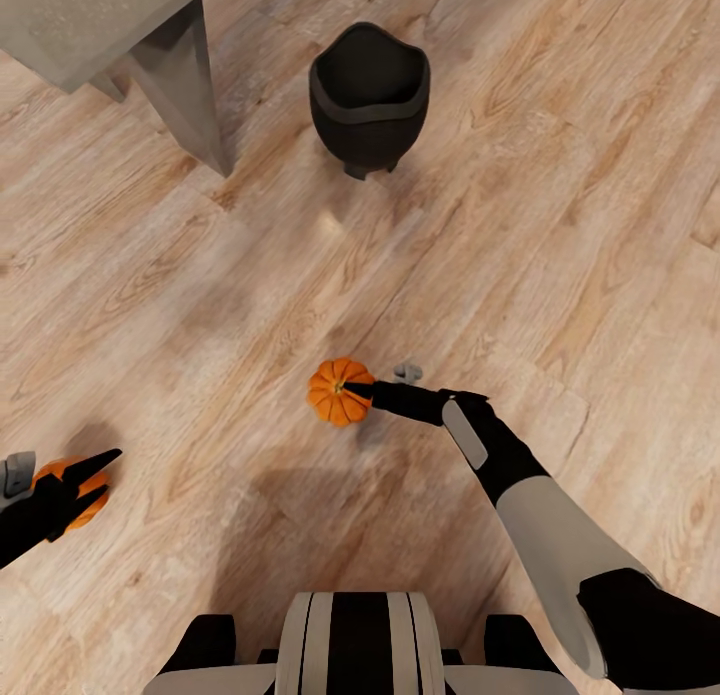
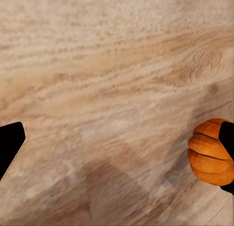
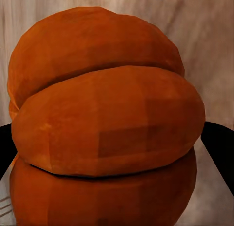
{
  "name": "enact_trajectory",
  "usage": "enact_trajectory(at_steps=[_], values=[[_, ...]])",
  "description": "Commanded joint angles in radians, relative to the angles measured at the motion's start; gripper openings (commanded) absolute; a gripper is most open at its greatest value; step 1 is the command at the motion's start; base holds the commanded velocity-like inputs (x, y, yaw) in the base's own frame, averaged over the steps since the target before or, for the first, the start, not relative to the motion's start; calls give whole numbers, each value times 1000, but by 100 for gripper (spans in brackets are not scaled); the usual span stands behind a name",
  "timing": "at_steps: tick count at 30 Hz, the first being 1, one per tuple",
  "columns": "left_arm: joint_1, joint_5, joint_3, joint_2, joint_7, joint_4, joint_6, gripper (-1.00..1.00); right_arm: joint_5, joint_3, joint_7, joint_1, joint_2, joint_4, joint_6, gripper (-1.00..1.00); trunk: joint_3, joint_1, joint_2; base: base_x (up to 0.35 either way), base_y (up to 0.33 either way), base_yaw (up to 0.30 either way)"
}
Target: Place each of the two pumpkins and all three candles from the living room inside a cabinet in the living room (use any cabinet), then make sure every cabinet is closed, and position the cauldron so it is next to a table in the living room.
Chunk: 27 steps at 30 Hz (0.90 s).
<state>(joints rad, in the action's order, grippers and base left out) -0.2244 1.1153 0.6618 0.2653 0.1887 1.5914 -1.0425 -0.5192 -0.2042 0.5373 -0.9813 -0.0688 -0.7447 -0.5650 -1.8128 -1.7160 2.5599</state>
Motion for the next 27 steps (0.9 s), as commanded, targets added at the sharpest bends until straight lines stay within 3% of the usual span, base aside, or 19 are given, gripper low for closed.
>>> enact_trajectory(at_steps=[1, 7, 15, 22, 24, 27], values=[[0, -8, 1, 0, 9, 0, -5, 100, -8, 0, -4, 6, 1, -7, -10, -100, 0, 0, 0, 0, 0, 204], [2, -5, 0, 0, 6, -1, -5, 100, -9, 0, -5, 20, 4, -71, -21, -100, -20, -3, 2, 0, 0, 226], [2, -12, -6, 1, -1, -7, -5, 100, -8, 0, -5, 41, 7, -147, -53, -100, -20, -6, 3, 0, 0, 246], [-68, -19, -16, 9, 0, -102, 0, 100, -5, 3, -7, 101, 7, -316, -126, -100, -20, -9, 5, 0, 0, 249], [-85, -17, -25, 19, 3, -118, 0, 100, -4, 5, -9, 133, 8, -390, -156, -100, -20, -10, 6, 0, 0, 249], [-97, -16, -32, 56, 32, -134, 0, 100, -3, 8, -10, 189, 9, -520, -187, -100, -20, -12, 6, 0, 0, 249]])
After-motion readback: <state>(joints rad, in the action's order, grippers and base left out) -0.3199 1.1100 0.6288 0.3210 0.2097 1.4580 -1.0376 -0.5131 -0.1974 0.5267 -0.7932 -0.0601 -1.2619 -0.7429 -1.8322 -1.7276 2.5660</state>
